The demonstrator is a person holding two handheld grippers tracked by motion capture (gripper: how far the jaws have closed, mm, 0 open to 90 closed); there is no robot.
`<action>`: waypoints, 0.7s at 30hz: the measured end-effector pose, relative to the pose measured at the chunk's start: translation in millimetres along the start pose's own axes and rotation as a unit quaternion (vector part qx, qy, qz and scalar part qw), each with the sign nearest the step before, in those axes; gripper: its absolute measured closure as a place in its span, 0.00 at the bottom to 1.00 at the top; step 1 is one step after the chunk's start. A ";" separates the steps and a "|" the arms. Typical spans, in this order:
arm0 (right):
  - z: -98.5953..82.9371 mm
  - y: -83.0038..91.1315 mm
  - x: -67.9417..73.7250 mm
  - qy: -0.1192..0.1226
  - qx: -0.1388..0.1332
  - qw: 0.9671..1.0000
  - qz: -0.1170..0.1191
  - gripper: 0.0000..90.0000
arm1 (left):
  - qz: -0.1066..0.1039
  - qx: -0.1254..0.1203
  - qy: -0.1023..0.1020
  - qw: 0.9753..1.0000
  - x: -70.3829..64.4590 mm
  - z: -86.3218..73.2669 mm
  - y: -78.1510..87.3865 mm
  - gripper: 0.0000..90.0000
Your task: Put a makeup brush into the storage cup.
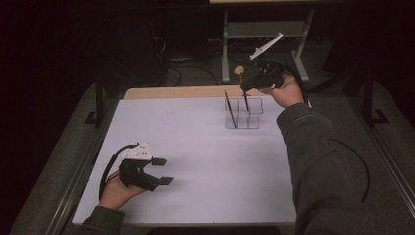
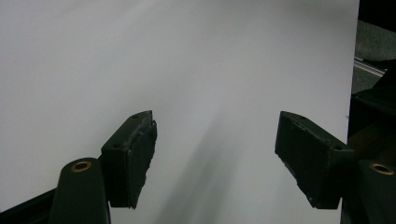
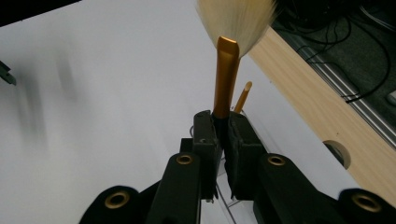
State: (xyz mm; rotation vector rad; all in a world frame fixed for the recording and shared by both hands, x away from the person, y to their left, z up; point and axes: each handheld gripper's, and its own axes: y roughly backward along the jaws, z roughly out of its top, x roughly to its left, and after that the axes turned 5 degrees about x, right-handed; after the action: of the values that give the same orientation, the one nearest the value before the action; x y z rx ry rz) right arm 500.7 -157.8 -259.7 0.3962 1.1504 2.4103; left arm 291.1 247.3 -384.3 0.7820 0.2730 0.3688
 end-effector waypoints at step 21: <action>9.8 -11.4 -15.9 -0.027 0.007 0.999 -0.021 0.92 | 0.001 0.000 -0.004 1.000 0.8 -1.2 2.0 0.31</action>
State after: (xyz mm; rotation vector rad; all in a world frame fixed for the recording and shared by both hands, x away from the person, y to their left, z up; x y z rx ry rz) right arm 521.6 -153.0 -263.7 0.4348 1.1419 2.3418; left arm 291.0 249.7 -383.8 0.7837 0.2651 0.3681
